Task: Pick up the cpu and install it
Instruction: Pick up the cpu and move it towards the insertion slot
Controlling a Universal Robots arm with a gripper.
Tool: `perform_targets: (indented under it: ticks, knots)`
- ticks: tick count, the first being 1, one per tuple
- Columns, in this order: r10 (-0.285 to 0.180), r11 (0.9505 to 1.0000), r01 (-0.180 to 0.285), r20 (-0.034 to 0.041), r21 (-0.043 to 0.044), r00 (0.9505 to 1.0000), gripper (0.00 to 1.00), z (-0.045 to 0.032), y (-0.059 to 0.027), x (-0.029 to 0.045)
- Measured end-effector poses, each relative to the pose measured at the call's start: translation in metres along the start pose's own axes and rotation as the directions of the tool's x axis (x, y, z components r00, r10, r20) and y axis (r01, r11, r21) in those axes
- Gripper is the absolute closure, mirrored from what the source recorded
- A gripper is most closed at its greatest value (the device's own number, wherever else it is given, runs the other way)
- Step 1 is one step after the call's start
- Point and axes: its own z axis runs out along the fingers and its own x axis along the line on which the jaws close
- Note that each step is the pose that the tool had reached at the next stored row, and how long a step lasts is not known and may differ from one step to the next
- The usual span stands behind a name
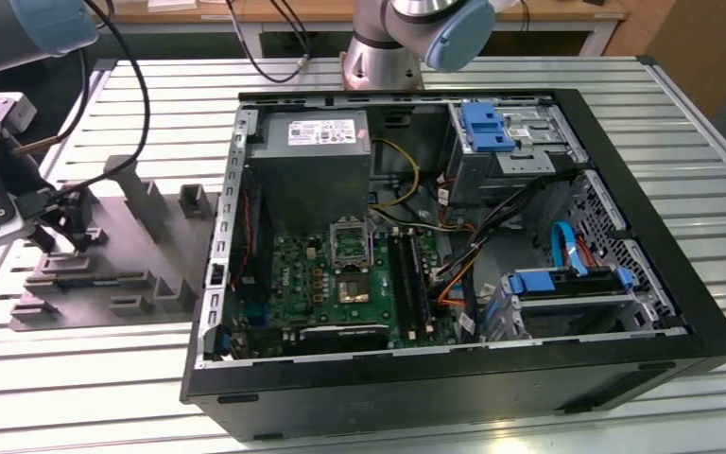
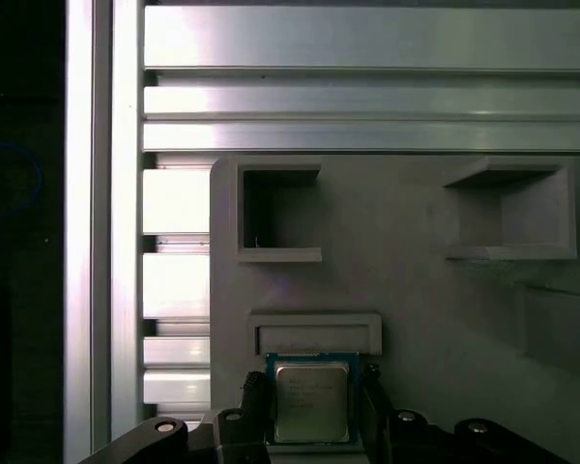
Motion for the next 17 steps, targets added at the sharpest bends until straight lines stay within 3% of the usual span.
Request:
perform_targets:
  ticks: [17]
  knots:
    - [0.000, 1.0000, 0.000, -0.0001, 0.0000, 1.0000, 0.53, -0.0050, 0.0002, -0.0001]
